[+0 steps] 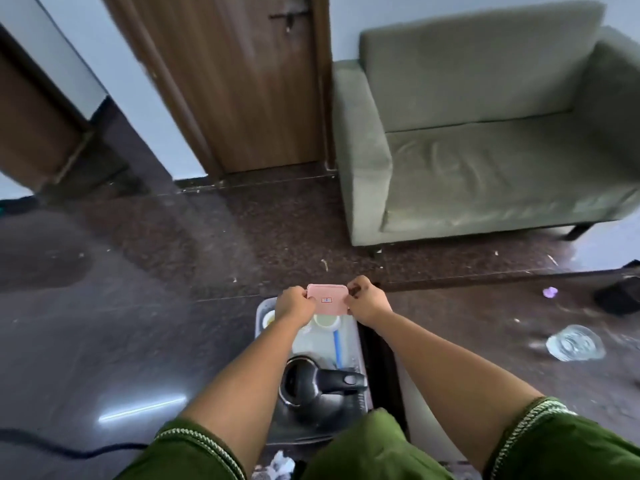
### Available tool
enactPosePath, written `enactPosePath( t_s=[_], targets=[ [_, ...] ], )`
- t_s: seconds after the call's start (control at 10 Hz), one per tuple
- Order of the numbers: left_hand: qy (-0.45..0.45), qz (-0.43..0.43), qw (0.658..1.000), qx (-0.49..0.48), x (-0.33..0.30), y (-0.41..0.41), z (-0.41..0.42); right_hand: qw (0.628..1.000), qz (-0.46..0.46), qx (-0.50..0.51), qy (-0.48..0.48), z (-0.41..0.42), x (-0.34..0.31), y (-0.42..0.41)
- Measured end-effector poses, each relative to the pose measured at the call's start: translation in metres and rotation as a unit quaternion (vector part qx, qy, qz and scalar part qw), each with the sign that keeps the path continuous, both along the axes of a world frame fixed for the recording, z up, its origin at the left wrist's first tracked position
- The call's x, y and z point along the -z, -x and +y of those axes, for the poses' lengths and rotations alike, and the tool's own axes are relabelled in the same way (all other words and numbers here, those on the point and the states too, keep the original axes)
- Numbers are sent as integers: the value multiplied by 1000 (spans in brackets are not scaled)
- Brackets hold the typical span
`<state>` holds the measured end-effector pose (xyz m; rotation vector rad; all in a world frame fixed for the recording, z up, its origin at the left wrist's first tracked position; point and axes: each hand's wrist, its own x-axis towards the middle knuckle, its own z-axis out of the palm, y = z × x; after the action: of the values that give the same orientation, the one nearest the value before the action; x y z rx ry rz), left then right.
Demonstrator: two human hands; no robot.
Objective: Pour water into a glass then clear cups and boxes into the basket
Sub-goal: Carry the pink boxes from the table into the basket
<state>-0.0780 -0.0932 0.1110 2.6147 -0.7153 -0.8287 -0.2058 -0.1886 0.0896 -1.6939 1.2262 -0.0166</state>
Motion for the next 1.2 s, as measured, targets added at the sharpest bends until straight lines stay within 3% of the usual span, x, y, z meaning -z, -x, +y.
enactPosePath(
  t_s=[0.1, 0.4, 0.6, 0.9, 1.1, 1.2],
  targets=[
    [-16, 12, 999, -49, 9, -31, 33, 998, -8, -4, -62, 27, 22, -41],
    [-77, 120, 980, -137, 66, -74, 96, 982, 119, -113, -98, 78, 73, -102],
    [-74, 209, 969, -110, 101, -68, 103, 947, 221, -220, -77, 78, 95, -119],
    [-47, 285, 951, -105, 136, -78, 114, 922, 255, -266, -115, 77, 109, -132],
    [-105, 189, 975, -46, 119, -70, 101, 936, 238, -241, -90, 72, 95, -123],
    [-133, 121, 984, -13, 103, -64, 85, 964, 185, -166, -91, 65, 83, -105]
  ],
)
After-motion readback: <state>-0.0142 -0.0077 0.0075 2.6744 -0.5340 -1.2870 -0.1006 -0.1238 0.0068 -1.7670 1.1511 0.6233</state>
